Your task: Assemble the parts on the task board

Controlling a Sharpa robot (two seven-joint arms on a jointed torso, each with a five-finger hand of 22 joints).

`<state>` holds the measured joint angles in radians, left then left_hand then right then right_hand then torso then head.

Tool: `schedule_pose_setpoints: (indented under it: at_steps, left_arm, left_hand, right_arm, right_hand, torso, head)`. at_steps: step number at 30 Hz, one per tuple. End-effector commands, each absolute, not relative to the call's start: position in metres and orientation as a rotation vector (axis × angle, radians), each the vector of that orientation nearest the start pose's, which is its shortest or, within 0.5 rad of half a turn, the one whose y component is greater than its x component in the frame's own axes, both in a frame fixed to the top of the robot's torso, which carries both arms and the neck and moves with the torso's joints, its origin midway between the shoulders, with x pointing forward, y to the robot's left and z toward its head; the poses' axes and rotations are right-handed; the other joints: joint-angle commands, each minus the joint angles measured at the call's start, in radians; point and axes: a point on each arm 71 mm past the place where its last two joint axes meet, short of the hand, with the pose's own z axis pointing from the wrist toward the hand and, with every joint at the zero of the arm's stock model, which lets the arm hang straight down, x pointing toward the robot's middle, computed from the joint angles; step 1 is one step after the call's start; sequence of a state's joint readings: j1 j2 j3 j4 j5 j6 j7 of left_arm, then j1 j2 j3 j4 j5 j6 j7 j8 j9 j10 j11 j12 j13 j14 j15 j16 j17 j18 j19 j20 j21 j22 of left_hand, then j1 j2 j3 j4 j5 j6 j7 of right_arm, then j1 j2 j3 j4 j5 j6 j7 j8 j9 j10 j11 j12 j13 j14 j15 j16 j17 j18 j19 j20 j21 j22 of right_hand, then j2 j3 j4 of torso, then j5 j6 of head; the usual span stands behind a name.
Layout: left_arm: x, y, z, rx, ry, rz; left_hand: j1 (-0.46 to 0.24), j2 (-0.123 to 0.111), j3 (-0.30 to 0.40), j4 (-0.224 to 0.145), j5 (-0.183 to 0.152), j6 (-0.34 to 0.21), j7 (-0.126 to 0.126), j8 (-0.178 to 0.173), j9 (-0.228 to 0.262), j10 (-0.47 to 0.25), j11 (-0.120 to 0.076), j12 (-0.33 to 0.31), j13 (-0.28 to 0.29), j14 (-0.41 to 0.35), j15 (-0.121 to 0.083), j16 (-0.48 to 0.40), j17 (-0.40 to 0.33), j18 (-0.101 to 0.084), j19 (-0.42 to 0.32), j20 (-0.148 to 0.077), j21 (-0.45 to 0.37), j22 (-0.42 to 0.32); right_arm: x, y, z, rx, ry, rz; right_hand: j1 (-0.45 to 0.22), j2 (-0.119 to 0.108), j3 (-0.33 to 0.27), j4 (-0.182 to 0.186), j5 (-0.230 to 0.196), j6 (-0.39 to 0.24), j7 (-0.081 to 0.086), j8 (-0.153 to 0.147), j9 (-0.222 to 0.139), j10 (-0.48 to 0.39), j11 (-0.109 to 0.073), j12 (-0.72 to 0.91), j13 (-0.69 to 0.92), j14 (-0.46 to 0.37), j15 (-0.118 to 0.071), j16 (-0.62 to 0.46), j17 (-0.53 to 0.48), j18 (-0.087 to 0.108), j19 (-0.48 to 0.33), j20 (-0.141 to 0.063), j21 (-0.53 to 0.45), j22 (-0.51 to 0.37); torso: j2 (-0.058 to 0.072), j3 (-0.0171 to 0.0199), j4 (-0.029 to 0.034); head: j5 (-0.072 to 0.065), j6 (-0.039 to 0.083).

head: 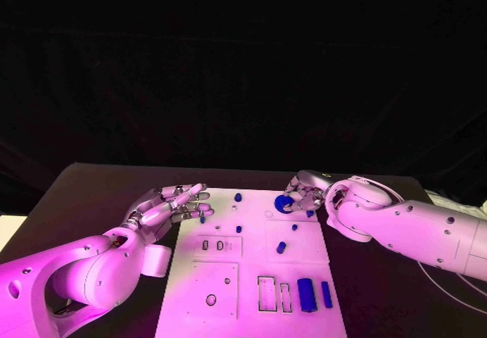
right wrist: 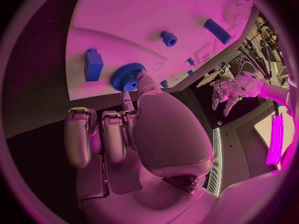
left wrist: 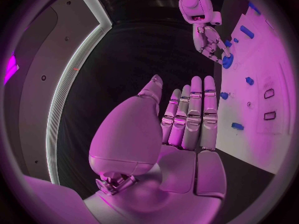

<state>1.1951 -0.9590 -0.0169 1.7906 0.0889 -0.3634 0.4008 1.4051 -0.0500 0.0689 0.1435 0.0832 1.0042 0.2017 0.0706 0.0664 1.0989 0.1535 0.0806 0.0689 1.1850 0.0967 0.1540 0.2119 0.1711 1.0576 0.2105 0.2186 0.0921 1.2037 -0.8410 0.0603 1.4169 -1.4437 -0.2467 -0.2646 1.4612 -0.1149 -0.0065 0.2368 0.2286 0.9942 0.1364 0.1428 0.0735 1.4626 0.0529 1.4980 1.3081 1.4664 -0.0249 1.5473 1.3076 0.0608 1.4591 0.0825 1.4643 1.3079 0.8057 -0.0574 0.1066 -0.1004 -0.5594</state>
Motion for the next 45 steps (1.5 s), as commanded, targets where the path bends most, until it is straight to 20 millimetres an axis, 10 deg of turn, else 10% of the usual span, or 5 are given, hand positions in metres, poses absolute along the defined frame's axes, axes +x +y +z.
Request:
schedule_pose_setpoints:
  at_steps: [1,14,45]
  left_arm:
    - [0.439,0.190,-0.151,-1.188,1.417,-1.702]
    - [0.439,0.190,-0.151,-1.188,1.419,-1.702]
    - [0.439,0.188,-0.152,-1.193,1.430,-1.699]
  left_hand:
    - [0.002,0.009,0.000,-0.007,-0.004,-0.002,0.006,-0.004,-0.001,-0.004,-0.001,-0.004,-0.001,0.006,0.002,-0.004,0.001,0.011,0.007,-0.003,-0.002,-0.001]
    - [0.003,0.010,0.000,-0.009,-0.004,-0.002,0.005,-0.004,-0.001,-0.003,-0.001,-0.004,0.000,0.006,0.002,-0.005,0.002,0.011,0.008,-0.003,-0.003,-0.002]
    - [0.009,0.011,0.001,-0.015,-0.004,-0.003,0.006,-0.005,-0.001,-0.004,-0.001,-0.006,0.000,0.007,0.002,-0.008,0.004,0.011,0.009,-0.003,-0.004,-0.002]
  right_arm:
    - [0.520,-0.243,-0.162,-0.007,1.701,0.400]
    - [0.516,-0.235,-0.164,-0.108,1.640,0.363]
    - [0.498,-0.152,-0.141,-0.162,1.470,0.578]
  right_hand:
    - [0.004,0.012,0.002,-0.012,0.001,0.014,0.000,0.007,0.002,0.073,-0.002,0.011,0.206,0.095,0.001,0.006,0.218,-0.014,0.016,-0.002,0.008,0.041]
    - [0.072,0.049,0.116,-0.079,-0.100,0.060,-0.010,0.008,0.001,0.089,-0.011,0.040,0.234,0.097,-0.008,0.009,0.228,-0.020,0.026,-0.010,0.021,0.069]
    - [-0.035,0.050,0.177,-0.049,-0.030,0.107,-0.030,0.005,0.008,0.108,-0.028,0.073,0.263,0.100,-0.019,0.016,0.244,-0.031,0.049,-0.019,0.046,0.123]
  torso:
    - [0.001,0.0002,-0.0002]
    - [0.001,0.0005,0.0009]
    - [0.000,-0.0023,0.0041]
  head:
    - [0.000,-0.001]
    - [-0.001,-0.003]
    - [0.005,-0.003]
